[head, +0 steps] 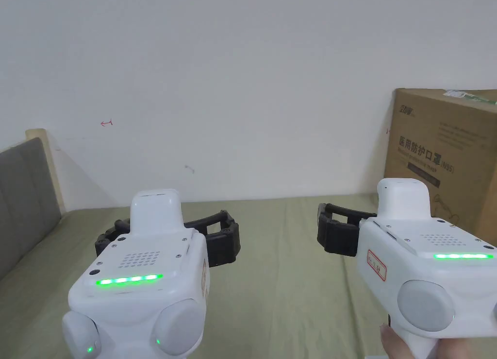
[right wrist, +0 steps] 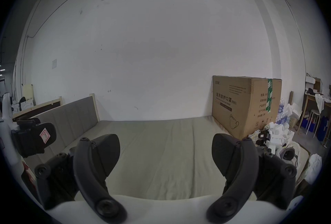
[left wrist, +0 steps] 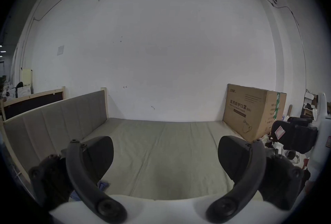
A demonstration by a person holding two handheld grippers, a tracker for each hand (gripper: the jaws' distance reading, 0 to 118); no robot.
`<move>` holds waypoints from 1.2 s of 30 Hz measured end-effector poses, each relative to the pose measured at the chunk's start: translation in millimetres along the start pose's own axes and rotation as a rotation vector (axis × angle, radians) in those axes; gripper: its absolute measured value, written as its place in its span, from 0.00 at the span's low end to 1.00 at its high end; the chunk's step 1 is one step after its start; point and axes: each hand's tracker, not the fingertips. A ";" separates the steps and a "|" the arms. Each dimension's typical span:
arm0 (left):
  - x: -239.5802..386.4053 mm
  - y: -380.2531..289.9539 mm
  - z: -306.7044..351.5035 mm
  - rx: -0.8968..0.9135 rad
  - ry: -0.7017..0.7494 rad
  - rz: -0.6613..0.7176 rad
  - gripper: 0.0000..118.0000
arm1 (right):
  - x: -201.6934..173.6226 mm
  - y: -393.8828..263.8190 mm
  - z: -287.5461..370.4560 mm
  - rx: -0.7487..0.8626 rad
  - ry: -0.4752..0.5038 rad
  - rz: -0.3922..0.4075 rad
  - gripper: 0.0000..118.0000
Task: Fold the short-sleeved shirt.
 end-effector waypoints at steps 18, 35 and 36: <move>-9.8 8.8 -1.6 -0.005 -0.030 0.043 0.99 | -5.7 6.8 -3.1 -0.005 0.006 0.011 0.91; -9.0 6.9 -1.2 -0.030 -0.021 0.049 0.98 | -16.7 0.0 -5.9 -0.034 0.014 0.021 0.91; -10.7 7.1 -1.6 -0.036 -0.038 0.075 0.98 | -17.1 -0.2 -5.4 -0.033 0.015 0.024 0.91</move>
